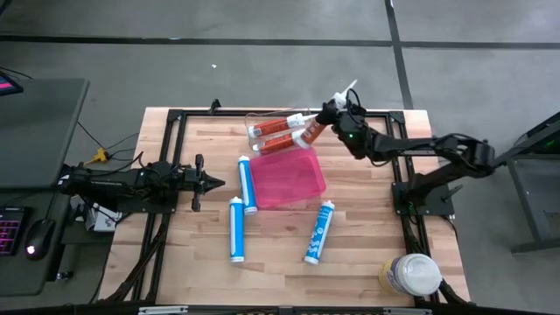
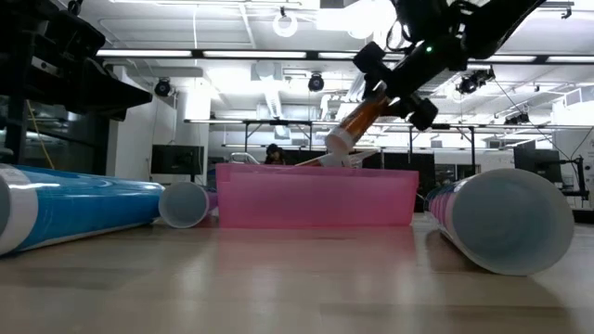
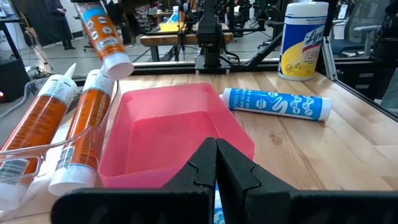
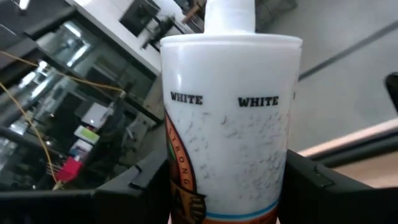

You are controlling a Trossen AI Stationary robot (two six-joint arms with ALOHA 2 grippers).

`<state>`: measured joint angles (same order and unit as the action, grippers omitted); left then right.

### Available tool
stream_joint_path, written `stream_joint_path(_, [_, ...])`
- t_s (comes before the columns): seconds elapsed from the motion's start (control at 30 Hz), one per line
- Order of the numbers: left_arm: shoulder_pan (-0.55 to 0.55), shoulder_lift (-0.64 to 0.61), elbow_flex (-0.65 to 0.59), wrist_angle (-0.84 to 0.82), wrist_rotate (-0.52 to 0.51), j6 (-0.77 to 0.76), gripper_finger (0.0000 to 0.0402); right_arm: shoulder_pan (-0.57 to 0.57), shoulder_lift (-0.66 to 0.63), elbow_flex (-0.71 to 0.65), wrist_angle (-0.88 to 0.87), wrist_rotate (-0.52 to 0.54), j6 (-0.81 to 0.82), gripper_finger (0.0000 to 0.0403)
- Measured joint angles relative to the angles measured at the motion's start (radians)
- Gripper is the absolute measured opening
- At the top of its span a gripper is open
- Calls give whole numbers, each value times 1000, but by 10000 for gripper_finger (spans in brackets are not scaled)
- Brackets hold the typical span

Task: Pick & place silicon tubes, Sealant and Lysol wipes
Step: Put the orange sealant into the transparent bin

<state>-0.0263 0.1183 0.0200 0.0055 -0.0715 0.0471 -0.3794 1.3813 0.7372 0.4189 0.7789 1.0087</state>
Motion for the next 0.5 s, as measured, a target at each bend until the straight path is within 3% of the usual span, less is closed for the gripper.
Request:
stream_joint_path(0.17, [0, 0, 0, 0, 0, 0, 0, 1, 70, 7, 149, 48, -57, 203])
stream_joint_path(0.5, [0, 0, 0, 0, 0, 0, 0, -21, 186, 126, 261, 66, -220, 203])
